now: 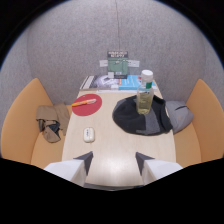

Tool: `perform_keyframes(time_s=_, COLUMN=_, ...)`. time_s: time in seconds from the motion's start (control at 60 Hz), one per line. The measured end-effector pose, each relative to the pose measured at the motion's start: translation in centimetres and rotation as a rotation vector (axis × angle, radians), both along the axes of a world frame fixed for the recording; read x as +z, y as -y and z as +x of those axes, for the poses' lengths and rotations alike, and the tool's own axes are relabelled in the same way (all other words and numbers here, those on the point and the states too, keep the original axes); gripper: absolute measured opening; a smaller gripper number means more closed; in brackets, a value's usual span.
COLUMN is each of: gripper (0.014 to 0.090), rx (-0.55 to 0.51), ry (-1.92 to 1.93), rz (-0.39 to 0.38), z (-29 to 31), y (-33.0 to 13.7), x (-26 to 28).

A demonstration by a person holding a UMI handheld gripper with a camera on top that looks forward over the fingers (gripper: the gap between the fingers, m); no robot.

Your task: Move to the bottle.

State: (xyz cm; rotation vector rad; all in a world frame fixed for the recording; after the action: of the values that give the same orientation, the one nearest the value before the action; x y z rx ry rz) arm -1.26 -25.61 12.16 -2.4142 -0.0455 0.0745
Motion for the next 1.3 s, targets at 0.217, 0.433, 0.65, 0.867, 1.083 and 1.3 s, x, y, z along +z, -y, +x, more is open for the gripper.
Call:
perform_keyframes(time_s=0.217, gripper=0.0871, rx=-0.023, ry=0.024, rz=-0.014, z=1.8, y=0.6, x=0.2)
perform_keyframes(time_s=0.433, gripper=0.0872, rx=-0.055, ry=0.072, rz=0.031, z=7.9, y=-0.2, x=-0.6)
perform_keyframes(time_s=0.65, gripper=0.0872, rx=-0.062, ry=0.094, rz=0.092, z=12.3, y=-4.2, x=-2.5)
perform_keyframes(time_s=0.867, gripper=0.0867, rx=-0.054, ry=0.111, rz=0.148, z=13.4, y=-10.3, x=-3.6)
perform_keyframes(time_s=1.083, gripper=0.0869, rx=-0.044, ry=0.121, rz=0.222, z=13.8, y=-17.4, x=-4.0)
perform_keyframes(time_s=1.3, gripper=0.0871, rx=-0.023, ry=0.128, rz=0.227, z=13.8, y=-21.3, x=-4.8)
